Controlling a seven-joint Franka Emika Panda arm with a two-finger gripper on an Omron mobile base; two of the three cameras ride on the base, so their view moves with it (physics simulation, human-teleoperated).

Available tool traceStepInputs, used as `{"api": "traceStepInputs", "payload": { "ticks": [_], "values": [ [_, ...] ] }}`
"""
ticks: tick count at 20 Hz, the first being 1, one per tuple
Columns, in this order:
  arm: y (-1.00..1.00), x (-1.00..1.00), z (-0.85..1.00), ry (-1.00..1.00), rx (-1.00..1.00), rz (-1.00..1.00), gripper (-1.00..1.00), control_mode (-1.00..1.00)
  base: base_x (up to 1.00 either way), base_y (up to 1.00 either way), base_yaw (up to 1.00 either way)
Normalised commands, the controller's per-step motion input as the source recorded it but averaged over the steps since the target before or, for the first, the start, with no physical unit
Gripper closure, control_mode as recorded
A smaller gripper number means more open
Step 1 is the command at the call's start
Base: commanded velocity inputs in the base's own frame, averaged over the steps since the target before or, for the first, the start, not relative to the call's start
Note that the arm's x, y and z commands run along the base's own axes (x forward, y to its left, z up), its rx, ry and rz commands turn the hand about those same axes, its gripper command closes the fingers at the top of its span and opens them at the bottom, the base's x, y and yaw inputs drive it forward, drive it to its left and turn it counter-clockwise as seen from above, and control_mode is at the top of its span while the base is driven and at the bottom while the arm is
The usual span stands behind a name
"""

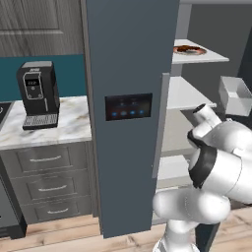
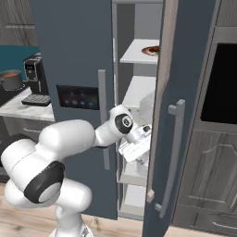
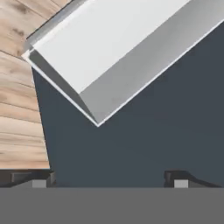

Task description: Retrieve the chicken drumstick from the fridge and place it on the saucepan with marinade on the stove.

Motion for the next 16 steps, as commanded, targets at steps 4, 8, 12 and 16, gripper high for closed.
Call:
{"api": "traceStepInputs", "payload": {
  "ticks": [4, 8, 12, 16],
  "values": [
    [-1.0, -0.64, -0.01, 0.14, 0.0, 0.0, -1.0, -1.0, 0.0, 0.0, 0.0],
    [-1.0, -0.07, 0.0, 0.2, 0.0, 0.07, -1.0, -1.0, 0.0, 0.0, 0.0],
    [-0.41, 0.0, 0.02, 0.2, 0.0, 0.14, -1.0, -1.0, 0.0, 0.0, 0.0],
    [0.27, -0.19, 0.0, 0.03, 0.0, 0.11, -1.0, -1.0, 0.0, 0.0, 0.0]
  ]
}}
